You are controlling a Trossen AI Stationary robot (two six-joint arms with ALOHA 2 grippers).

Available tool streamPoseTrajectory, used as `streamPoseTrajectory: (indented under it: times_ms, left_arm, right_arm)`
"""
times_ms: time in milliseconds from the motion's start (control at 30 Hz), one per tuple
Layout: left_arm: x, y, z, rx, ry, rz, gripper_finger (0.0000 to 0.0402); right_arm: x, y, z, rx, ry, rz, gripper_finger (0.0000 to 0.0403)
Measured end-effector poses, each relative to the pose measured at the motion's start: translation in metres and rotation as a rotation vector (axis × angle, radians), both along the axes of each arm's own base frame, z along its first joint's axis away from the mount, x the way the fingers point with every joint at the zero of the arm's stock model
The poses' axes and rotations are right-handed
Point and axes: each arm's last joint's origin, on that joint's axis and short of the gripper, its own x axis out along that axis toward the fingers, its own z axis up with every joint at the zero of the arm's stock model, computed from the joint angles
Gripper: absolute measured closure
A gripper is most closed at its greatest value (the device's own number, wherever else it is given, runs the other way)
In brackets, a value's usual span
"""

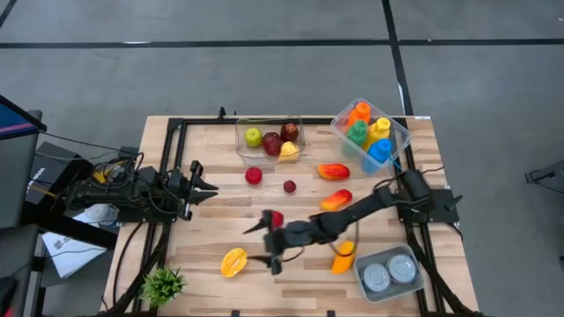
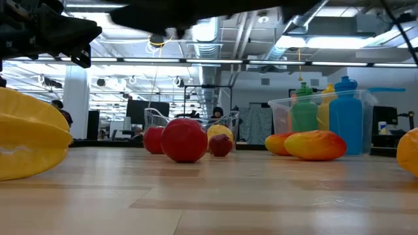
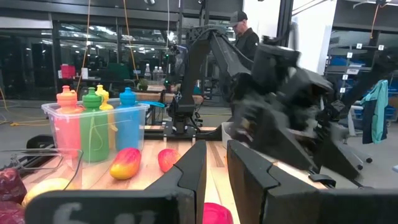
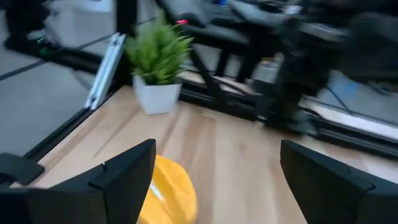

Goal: Pick & Place Food Item
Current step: Put the yellow starfruit into the transparent bin

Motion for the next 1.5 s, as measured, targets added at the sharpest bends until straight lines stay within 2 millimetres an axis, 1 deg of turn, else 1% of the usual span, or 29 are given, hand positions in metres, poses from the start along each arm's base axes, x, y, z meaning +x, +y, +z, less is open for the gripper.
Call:
streamPoseTrajectory:
  times_ms: [100,267,367,467,633,900,967,1067,1167,1300,1500]
  left_arm:
    - [0.000,0.000,0.000,0.000,0.000,0.000,0.0348]
    - [0.000,0.000,0.000,0.000,0.000,0.000,0.0348]
    - [0.000,0.000,0.000,0.000,0.000,0.000,0.0348]
    - [0.000,0.000,0.000,0.000,0.000,0.000,0.0348]
    - [0.000,0.000,0.000,0.000,0.000,0.000,0.0348]
    - [0.000,0.000,0.000,0.000,0.000,0.000,0.0348]
    - [0.000,0.000,0.000,0.000,0.000,0.000,0.0348]
    - [0.000,0.000,0.000,0.000,0.000,0.000,0.0348]
    - [0.000,0.000,0.000,0.000,0.000,0.000,0.0348]
    - [0.000,0.000,0.000,0.000,0.000,0.000,0.0348]
    - [0.000,0.000,0.000,0.000,0.000,0.000,0.0348]
  right_arm:
    - [0.028,-0.002,-0.007,-0.011,0.042,0.058,0.0070]
    - [0.068,-0.013,-0.022,-0.002,0.144,0.083,0.0070]
    - [0.085,-0.017,-0.033,0.031,0.208,0.118,0.0070]
    - [0.094,-0.016,-0.043,0.073,0.251,0.181,0.0074]
    - [0.099,-0.008,-0.052,0.106,0.258,0.284,0.0089]
    - [0.098,-0.006,-0.053,0.136,0.275,0.303,0.0101]
    - [0.098,-0.006,-0.056,0.137,0.288,0.305,0.0104]
    - [0.097,-0.006,-0.061,0.143,0.316,0.301,0.0112]
    - [0.096,-0.005,-0.061,0.142,0.319,0.302,0.0126]
    - [0.096,-0.004,-0.061,0.144,0.321,0.302,0.0155]
    - [0.095,-0.005,-0.063,0.139,0.343,0.299,0.0229]
